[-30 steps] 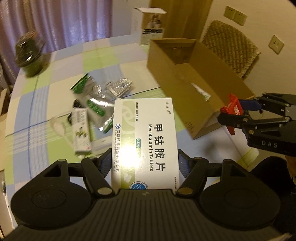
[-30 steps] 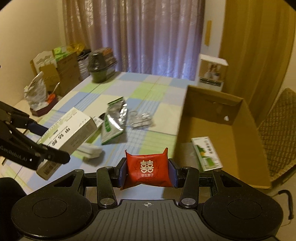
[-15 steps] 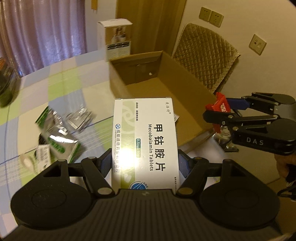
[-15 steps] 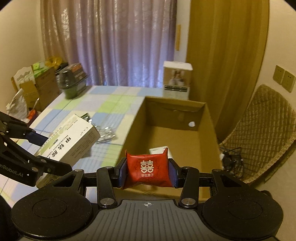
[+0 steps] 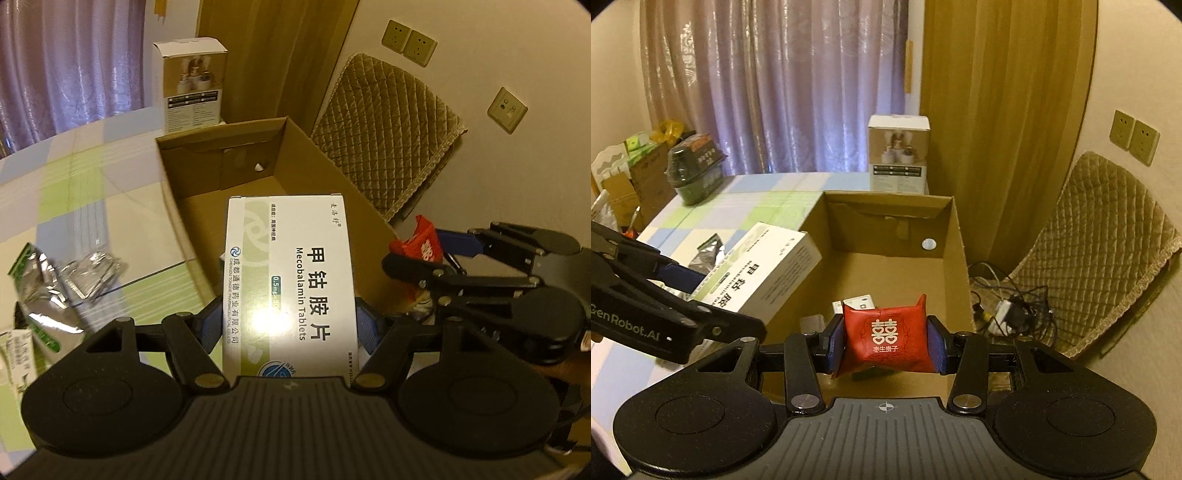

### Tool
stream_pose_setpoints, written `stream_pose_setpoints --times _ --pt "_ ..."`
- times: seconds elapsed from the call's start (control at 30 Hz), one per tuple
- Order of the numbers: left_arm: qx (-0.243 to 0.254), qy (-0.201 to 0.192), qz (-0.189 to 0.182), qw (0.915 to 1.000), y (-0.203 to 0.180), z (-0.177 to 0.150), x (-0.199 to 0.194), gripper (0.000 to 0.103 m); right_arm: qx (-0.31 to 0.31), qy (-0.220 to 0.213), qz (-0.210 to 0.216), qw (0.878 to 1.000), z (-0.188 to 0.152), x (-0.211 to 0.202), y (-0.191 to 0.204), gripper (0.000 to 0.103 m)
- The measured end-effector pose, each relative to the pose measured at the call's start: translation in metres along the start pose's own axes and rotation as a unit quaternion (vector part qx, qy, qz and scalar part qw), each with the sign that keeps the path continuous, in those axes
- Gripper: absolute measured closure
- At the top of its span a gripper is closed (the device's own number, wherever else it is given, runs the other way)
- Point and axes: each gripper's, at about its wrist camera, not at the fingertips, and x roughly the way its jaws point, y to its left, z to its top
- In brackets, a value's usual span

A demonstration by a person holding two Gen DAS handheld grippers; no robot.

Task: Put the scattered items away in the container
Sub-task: 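Carry the Mecobalamin box and red candy packet with both tools to the cardboard box, then open the left tool releasing the Mecobalamin box while the right tool drops the candy packet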

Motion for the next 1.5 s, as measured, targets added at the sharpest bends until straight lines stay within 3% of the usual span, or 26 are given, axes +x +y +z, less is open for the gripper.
stream_pose_setpoints --times 0.27,0.4,0.93,0.97,1.0,1.03,1.5 --pt "-0.013 0.0 -0.008 0.9999 0.001 0.011 0.025 0.036 0.002 0.006 -0.006 1.0 0.004 0.016 -0.012 0.055" --pt "-0.025 -0.004 -0.008 0.9996 0.008 0.011 0.029 0.029 0.004 0.008 -0.006 1.0 0.005 0.022 -0.016 0.055" --pt "-0.043 -0.009 0.017 0.9989 0.036 -0.013 0.007 0.029 0.011 0.004 0.005 1.0 0.01 0.035 -0.009 0.054" --pt "-0.044 -0.009 0.018 0.9988 0.037 -0.014 0.006 0.029 0.012 0.001 0.009 1.0 0.011 0.036 -0.008 0.05" --pt "-0.045 -0.009 0.019 0.9987 0.039 -0.014 0.006 0.029 0.012 -0.004 0.01 1.0 0.011 0.037 -0.007 0.018" --pt "-0.046 -0.008 0.021 0.9987 0.04 -0.016 0.005 0.029 0.014 -0.01 0.006 1.0 0.011 0.037 -0.007 0.003" --pt "-0.056 -0.001 0.051 0.9971 0.065 -0.048 -0.018 0.025 0.039 -0.005 -0.004 0.999 -0.005 0.019 -0.009 0.003"
